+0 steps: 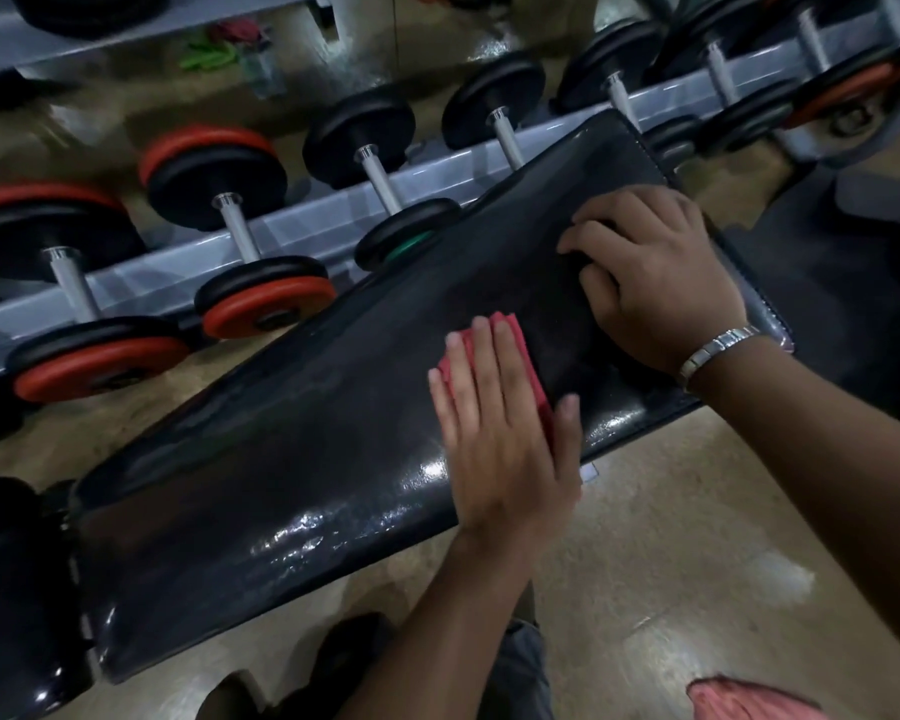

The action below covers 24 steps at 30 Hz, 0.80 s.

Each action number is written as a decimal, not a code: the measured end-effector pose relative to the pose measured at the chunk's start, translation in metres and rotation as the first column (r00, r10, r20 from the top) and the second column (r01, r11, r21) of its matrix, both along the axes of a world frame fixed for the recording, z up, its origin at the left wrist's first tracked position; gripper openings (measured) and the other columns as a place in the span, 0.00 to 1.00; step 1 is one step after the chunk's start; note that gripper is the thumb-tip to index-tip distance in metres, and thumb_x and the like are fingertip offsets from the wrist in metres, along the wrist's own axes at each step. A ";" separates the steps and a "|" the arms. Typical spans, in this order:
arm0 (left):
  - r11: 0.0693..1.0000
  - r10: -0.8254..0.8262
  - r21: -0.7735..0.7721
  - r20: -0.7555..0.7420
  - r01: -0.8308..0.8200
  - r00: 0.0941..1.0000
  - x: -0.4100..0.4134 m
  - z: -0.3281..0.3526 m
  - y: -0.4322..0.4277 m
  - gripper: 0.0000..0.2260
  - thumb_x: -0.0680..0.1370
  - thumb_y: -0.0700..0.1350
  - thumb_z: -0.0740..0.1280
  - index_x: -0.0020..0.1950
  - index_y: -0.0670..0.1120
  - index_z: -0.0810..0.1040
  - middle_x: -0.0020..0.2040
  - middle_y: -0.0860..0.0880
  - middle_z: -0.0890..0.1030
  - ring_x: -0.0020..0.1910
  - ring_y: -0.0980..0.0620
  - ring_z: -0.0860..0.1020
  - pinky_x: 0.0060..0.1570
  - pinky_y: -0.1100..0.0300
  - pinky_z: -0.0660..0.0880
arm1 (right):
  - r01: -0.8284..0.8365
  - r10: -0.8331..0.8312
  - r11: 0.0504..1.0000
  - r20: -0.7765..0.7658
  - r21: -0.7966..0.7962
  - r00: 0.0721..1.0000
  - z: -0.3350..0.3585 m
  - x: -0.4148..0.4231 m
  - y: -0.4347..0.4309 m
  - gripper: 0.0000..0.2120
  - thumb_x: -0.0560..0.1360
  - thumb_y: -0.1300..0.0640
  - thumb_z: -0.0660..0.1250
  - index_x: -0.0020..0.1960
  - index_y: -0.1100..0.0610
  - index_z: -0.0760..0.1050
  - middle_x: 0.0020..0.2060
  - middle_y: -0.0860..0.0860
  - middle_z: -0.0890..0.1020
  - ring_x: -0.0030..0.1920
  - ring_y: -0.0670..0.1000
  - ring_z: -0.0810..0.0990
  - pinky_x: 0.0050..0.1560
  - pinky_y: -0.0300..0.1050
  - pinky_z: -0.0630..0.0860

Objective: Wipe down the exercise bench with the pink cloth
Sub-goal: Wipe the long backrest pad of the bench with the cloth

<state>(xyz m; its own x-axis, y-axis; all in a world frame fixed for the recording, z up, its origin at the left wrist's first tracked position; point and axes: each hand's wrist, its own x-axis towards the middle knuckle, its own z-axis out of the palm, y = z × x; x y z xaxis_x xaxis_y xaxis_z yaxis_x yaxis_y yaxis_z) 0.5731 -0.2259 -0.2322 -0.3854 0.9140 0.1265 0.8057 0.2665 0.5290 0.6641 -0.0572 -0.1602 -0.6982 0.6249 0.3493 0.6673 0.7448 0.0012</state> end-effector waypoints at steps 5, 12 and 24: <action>0.937 0.349 -0.031 0.118 -0.348 0.930 -0.006 -0.007 0.014 0.32 0.86 0.61 0.45 0.86 0.45 0.50 0.87 0.48 0.51 0.86 0.48 0.45 0.84 0.41 0.45 | -0.017 0.017 1.000 -0.017 0.006 1.000 0.000 -0.001 -0.001 0.11 0.78 0.59 0.61 0.56 0.56 0.79 0.58 0.54 0.80 0.60 0.61 0.75 0.65 0.58 0.67; 0.913 0.407 -0.036 0.107 -0.405 0.907 0.046 0.012 0.026 0.33 0.87 0.59 0.47 0.86 0.41 0.51 0.87 0.44 0.51 0.86 0.44 0.46 0.84 0.39 0.47 | -0.041 0.036 0.995 -0.058 -0.089 0.998 0.008 0.002 0.003 0.12 0.76 0.59 0.62 0.56 0.55 0.81 0.58 0.54 0.81 0.58 0.59 0.76 0.63 0.56 0.67; 0.861 0.498 -0.207 0.163 -0.464 0.852 0.009 0.031 0.076 0.37 0.82 0.63 0.40 0.86 0.44 0.44 0.87 0.45 0.45 0.86 0.45 0.40 0.84 0.43 0.39 | -0.285 0.308 0.926 0.061 -0.247 0.949 0.015 0.043 0.020 0.20 0.80 0.55 0.59 0.69 0.55 0.76 0.72 0.55 0.74 0.76 0.57 0.67 0.78 0.60 0.61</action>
<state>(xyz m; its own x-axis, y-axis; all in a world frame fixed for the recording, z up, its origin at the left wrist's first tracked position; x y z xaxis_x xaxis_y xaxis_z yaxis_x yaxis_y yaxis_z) 0.5817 -0.1496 -0.2014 -0.7832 0.6081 -0.1299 0.4338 0.6841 0.5864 0.7075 -0.0369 -0.1452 -0.8872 0.4394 0.1408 0.4210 0.8958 -0.1425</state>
